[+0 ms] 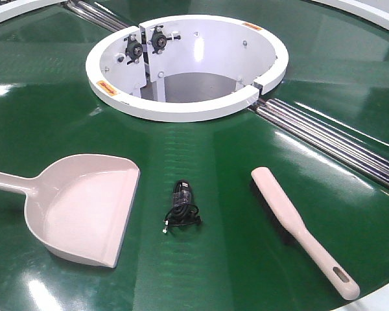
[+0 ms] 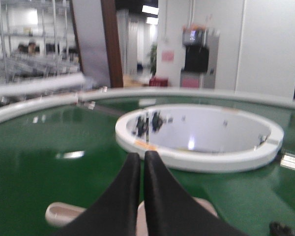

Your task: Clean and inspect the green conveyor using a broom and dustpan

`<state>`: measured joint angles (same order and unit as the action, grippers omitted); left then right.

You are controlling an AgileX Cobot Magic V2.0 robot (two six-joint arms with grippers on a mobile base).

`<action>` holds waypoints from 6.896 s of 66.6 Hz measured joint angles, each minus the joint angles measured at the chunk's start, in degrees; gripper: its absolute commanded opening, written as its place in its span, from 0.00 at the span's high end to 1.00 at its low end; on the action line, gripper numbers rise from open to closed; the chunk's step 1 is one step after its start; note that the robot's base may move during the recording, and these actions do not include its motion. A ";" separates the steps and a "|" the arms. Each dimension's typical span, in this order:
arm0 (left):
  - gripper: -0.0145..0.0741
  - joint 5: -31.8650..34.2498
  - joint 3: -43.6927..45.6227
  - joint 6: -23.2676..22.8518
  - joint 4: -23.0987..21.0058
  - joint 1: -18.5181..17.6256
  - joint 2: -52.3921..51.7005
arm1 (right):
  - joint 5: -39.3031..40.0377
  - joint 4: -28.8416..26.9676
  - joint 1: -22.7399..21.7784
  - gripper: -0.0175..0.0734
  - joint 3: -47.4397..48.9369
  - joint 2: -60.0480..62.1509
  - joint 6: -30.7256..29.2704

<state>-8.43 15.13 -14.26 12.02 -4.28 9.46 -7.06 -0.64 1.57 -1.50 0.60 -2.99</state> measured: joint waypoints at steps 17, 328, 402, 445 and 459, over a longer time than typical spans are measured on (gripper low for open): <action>0.84 -8.98 7.36 0.00 0.00 0.00 15.84 | 0.00 0.00 0.00 0.82 0.00 0.00 0.00; 0.84 -39.98 52.57 82.79 5.89 -5.48 90.90 | 0.00 0.00 0.00 0.82 0.00 0.00 0.00; 0.84 -42.28 52.65 78.40 9.76 -6.61 94.04 | 0.00 0.00 0.00 0.82 0.00 0.00 0.00; 0.84 -42.28 52.65 78.40 9.76 -6.61 94.04 | 0.00 0.00 0.00 0.82 0.00 0.00 0.00; 0.84 -42.28 52.65 78.40 9.77 -6.61 94.04 | 0.06 0.00 0.00 0.82 0.00 0.00 0.00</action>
<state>-50.71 67.78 64.14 21.80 -10.89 103.50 -6.99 -0.64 1.57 -1.50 0.60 -2.99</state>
